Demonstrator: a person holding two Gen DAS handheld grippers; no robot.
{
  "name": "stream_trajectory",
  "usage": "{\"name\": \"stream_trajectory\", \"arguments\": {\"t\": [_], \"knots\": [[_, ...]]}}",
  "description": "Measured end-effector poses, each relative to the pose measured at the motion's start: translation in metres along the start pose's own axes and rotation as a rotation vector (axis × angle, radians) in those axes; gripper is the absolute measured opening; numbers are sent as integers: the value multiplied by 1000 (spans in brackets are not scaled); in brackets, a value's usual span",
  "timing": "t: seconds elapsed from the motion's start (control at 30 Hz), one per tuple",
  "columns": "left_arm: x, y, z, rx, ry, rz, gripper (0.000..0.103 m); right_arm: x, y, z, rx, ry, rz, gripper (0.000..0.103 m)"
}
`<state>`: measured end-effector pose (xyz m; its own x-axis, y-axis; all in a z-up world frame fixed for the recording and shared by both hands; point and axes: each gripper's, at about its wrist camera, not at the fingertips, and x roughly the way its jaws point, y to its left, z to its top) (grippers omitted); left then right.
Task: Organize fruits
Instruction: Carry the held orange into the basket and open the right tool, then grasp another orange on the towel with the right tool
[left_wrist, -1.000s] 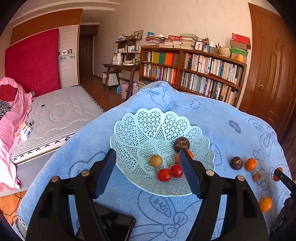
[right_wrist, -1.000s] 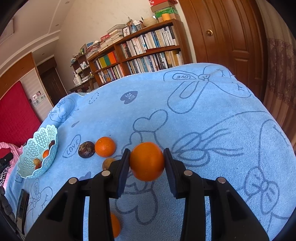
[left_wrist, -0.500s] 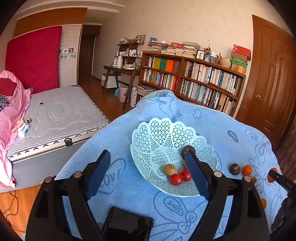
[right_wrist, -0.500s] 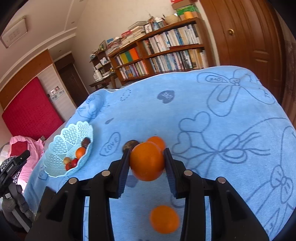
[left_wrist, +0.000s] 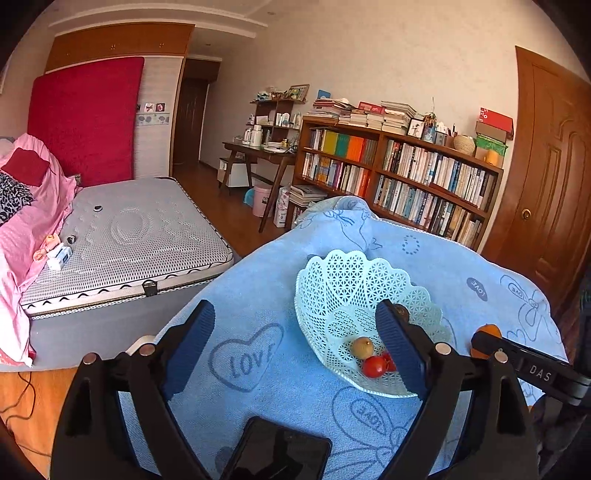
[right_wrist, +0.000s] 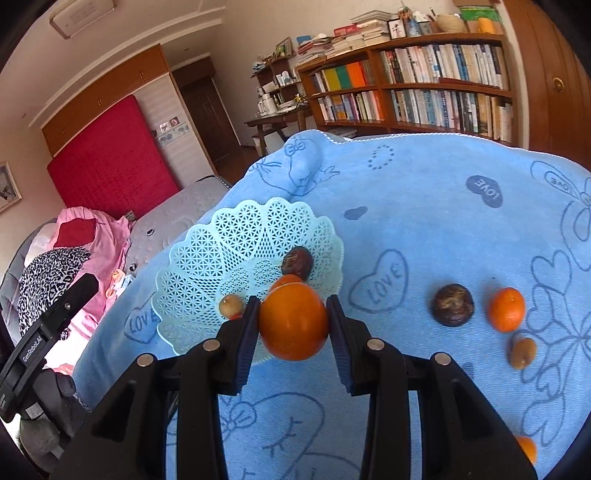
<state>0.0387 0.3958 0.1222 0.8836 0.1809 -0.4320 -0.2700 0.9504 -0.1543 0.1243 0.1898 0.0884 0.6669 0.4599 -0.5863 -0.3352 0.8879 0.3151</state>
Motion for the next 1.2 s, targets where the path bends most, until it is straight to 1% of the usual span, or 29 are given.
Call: {"name": "stream_trajectory", "arguments": {"t": [0.1, 0.23, 0.37, 0.5, 0.67, 0.93, 1.03, 1.13, 1.2], "knots": [[-2, 7, 2, -21, -6, -2, 90, 14, 12, 3, -17, 20, -3, 37], [-5, 10, 2, -35, -10, -12, 93, 27, 19, 5, -28, 41, -8, 38], [-4, 8, 1, -34, -6, -20, 93, 23, 22, 7, -36, 32, 1, 39], [-4, 7, 0, -35, -3, -25, 94, 13, 16, 5, -31, 15, -14, 40], [-4, 3, -3, -29, 1, -36, 98, -2, -6, -2, 18, -1, -35, 40], [-6, -9, -8, 0, 5, -63, 100, -30, -47, -20, 84, -24, -93, 42], [-6, -11, -9, -7, 7, -67, 100, -46, -68, -27, 115, -41, -130, 49], [-6, -12, -9, -20, 16, -80, 100, -63, -91, -34, 158, -55, -171, 50], [-5, -13, -11, -23, 21, -89, 100, -74, -105, -40, 182, -63, -199, 53]]}}
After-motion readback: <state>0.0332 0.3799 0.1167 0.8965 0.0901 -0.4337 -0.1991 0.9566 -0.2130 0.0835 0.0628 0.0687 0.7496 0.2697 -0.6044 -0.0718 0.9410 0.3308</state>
